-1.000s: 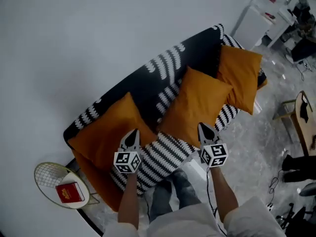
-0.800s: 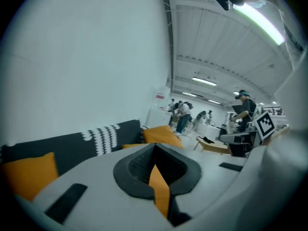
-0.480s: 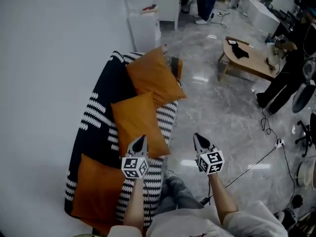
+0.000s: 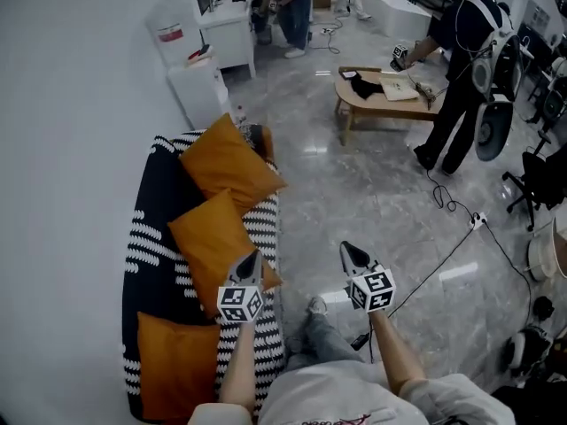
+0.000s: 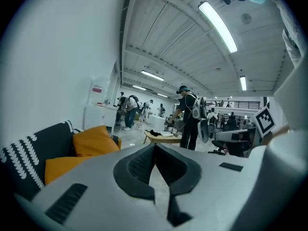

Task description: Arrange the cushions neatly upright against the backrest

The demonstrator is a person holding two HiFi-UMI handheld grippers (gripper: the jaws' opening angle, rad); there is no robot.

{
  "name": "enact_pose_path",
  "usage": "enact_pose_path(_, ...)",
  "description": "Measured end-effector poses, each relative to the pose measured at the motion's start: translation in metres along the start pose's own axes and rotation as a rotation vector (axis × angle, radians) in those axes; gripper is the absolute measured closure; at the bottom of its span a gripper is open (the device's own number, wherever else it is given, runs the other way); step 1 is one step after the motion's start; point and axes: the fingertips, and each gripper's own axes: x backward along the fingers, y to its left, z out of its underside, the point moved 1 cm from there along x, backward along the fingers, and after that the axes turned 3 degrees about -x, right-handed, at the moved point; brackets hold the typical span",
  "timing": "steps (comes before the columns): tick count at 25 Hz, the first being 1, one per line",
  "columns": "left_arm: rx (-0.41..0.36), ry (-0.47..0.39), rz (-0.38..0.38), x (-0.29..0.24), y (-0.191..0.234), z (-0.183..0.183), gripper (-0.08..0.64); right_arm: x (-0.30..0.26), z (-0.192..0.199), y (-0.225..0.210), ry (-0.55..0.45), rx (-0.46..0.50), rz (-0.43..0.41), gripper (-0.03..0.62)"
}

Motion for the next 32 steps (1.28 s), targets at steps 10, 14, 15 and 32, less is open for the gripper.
enact_pose_path(10, -0.027, 0.001, -0.026, -0.048, 0.009, -0.028, 0.531, -0.044, -0.027, -0.035, -0.019, -0.016, -0.032, 0.565)
enact_pose_path(14, -0.042, 0.0, -0.061, -0.081, 0.012, -0.05, 0.531, -0.076, -0.045, -0.056, -0.024, -0.022, -0.083, 0.565)
enact_pose_path(15, -0.041, 0.004, -0.069, -0.088, 0.011, -0.052, 0.531, -0.082, -0.047, -0.061, -0.02, -0.022, -0.093, 0.565)
enact_pose_path(32, 0.013, 0.025, -0.158, -0.166, 0.009, -0.052, 0.531, -0.153, -0.059, -0.127, 0.009, -0.051, -0.191, 0.565)
